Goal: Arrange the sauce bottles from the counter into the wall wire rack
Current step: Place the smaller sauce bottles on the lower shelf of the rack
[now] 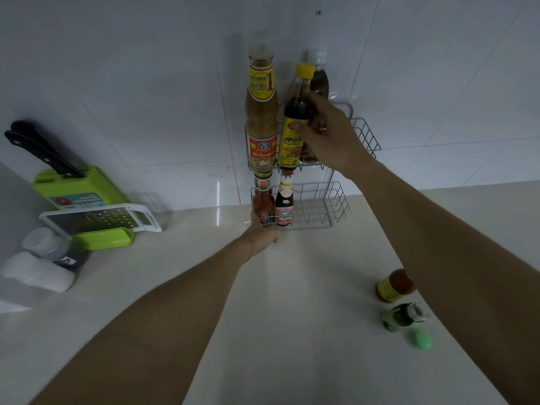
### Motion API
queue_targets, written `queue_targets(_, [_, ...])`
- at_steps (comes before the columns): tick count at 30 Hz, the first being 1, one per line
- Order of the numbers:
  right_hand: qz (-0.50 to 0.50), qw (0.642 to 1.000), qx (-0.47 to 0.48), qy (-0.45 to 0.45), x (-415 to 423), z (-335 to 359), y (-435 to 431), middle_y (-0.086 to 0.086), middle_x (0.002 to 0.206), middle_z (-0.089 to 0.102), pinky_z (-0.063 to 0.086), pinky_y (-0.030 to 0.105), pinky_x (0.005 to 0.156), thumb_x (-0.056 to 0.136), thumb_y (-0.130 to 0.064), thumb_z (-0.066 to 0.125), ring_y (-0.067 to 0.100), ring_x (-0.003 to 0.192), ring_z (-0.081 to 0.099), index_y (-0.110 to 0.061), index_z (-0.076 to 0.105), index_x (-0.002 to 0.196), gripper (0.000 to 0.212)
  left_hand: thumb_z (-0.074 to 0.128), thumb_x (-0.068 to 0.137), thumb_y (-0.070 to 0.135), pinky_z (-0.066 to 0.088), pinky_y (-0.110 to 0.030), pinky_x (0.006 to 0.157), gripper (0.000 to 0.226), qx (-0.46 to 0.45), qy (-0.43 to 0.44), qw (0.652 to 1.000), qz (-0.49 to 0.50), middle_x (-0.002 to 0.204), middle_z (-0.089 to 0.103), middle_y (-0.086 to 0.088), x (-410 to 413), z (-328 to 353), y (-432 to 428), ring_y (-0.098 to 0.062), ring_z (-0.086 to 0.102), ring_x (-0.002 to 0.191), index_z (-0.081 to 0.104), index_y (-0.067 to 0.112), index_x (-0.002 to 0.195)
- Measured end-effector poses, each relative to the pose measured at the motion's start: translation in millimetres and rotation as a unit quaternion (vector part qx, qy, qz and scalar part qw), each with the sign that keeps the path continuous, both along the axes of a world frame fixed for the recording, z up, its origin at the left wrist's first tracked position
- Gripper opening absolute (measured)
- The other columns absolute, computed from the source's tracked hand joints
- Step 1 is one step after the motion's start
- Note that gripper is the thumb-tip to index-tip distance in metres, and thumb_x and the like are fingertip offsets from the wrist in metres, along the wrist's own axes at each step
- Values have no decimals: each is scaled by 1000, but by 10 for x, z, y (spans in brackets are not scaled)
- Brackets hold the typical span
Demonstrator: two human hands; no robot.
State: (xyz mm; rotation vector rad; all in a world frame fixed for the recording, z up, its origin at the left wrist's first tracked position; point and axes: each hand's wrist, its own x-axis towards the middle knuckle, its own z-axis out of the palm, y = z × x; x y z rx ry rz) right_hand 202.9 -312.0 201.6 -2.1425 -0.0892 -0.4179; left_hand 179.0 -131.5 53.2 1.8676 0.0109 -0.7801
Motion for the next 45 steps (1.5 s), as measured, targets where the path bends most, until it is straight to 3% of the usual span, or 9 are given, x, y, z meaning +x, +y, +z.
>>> queue_targets(3, [3,1000,2,3,-5,9,-19,-5,117,67,57,22,86,96,-26,62,7,98,66,-24,43,149,57,55,78,-8,38,-33,90,95,0,2,1000,3,125,44,-1,2,-13,0,-20,42,120,4,18,154])
queue_targets(8, [-118,982,134,-58,27,-3,-115,-7,76,58,47,19,62,87,-10,61,1,63,58,-12,55,122,35,56,78,-7,41,-32,87,93,1,-2,1000,0,127,45,-2,-4,-6,12,-19,43,115,6,18,153])
queue_targets(13, [-55,968,222,104,186,70,-347,7,114,63,55,34,81,76,1,65,24,103,64,-14,48,133,61,54,82,-9,38,-18,64,87,-5,-3,1000,-8,121,43,-2,-13,42,29,-17,42,109,9,15,152])
queue_targets(16, [17,959,222,174,258,110,-398,12,113,65,53,44,93,81,11,64,29,105,65,-18,47,133,63,53,81,-10,39,-19,65,88,-4,-3,1000,-5,120,43,-1,-14,47,34,-17,42,109,9,15,153])
queue_targets(19, [48,951,223,211,275,116,-428,9,123,67,56,46,89,82,6,72,26,112,66,-19,48,137,65,53,81,-11,38,-17,65,91,-1,-3,1000,-15,120,41,0,-18,64,34,-16,41,110,5,15,154])
queue_targets(31, [82,951,227,191,202,80,-502,14,124,66,57,50,91,81,16,66,30,115,66,-12,50,139,66,53,82,-10,37,-17,65,92,8,-5,1000,-18,122,39,0,-38,87,32,-17,40,111,3,17,154])
queue_targets(35, [104,950,216,199,189,87,-549,13,126,66,57,49,91,80,15,68,32,116,65,-14,49,141,70,55,81,-9,39,-24,76,93,7,0,1000,-15,123,40,1,-33,75,41,-18,41,113,5,18,154])
queue_targets(38, [127,950,194,209,168,109,-565,12,126,65,58,42,91,81,15,66,29,116,65,-14,52,137,64,54,81,-9,39,-19,67,87,3,-2,1000,-9,121,42,0,-39,76,41,-18,42,110,11,17,152])
queue_targets(45, [133,937,231,225,258,109,-522,18,134,62,48,45,106,71,-3,73,30,125,59,-8,57,128,60,54,81,-8,39,-18,66,86,2,-4,1000,-13,121,42,-2,-44,84,50,-18,42,109,12,17,152])
